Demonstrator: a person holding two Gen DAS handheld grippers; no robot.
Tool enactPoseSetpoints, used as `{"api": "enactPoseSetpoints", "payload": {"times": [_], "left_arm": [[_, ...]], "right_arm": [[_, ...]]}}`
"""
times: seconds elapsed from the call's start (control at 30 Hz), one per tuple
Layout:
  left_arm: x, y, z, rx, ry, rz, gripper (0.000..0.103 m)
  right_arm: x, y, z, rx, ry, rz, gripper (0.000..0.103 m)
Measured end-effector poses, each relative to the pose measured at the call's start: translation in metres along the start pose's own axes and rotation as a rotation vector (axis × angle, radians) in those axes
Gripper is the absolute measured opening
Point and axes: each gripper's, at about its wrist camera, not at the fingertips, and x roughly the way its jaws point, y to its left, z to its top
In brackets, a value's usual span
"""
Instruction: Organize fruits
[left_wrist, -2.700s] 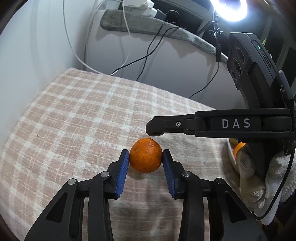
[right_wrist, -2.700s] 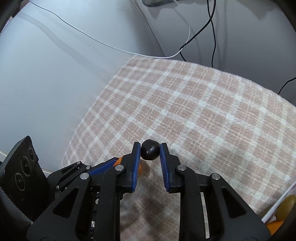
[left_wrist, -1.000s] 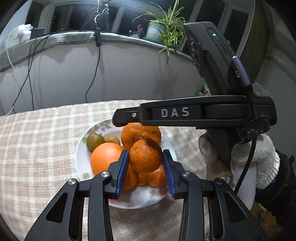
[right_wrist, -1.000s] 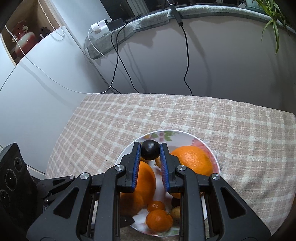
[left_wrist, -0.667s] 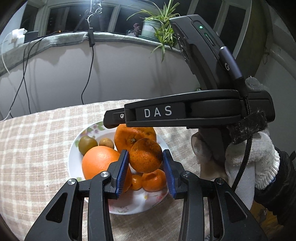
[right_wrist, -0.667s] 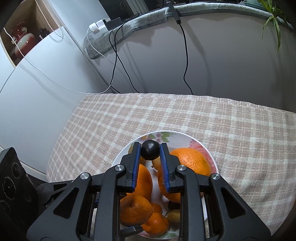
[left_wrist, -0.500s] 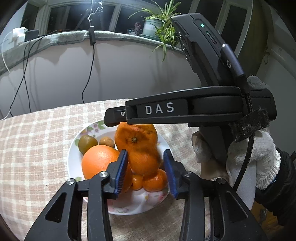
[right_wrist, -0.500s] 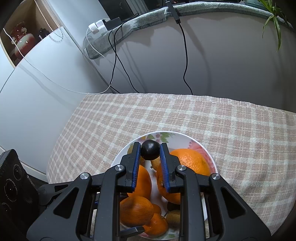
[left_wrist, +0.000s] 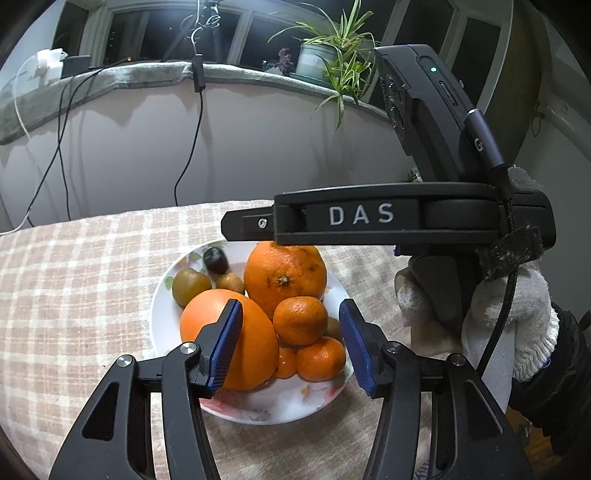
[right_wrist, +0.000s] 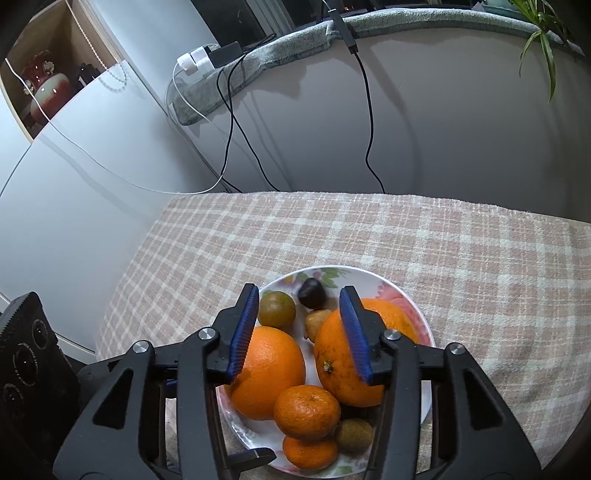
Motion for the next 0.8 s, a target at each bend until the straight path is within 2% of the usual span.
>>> {"api": "enactPoseSetpoints", "payload": {"times": [0.37, 0.47, 0.57, 0.63, 0.7, 0.8], "left_arm": [[-0.004, 0.001, 0.0, -0.004, -0.005, 0.002, 0.054], [-0.008, 0.002, 0.0, -0.006, -0.01, 0.002, 0.059], [-0.011, 0.003, -0.001, -0.005, -0.013, 0.005, 0.059], [-0.013, 0.004, -0.001, -0.004, -0.015, 0.01, 0.06], [-0.015, 0.006, -0.002, -0.008, -0.017, 0.017, 0.067], [-0.02, 0.008, -0.003, -0.011, -0.021, 0.032, 0.068]], "right_arm": [[-0.009, 0.005, -0.001, -0.006, -0.016, -0.005, 0.049], [-0.012, 0.005, -0.002, -0.01, -0.024, -0.011, 0.05], [-0.015, 0.007, -0.003, -0.019, -0.034, -0.021, 0.058], [-0.017, 0.009, -0.003, -0.025, -0.04, -0.029, 0.059], [-0.019, 0.011, -0.004, -0.03, -0.046, -0.037, 0.061], [-0.023, 0.013, -0.005, -0.037, -0.059, -0.048, 0.068]]}}
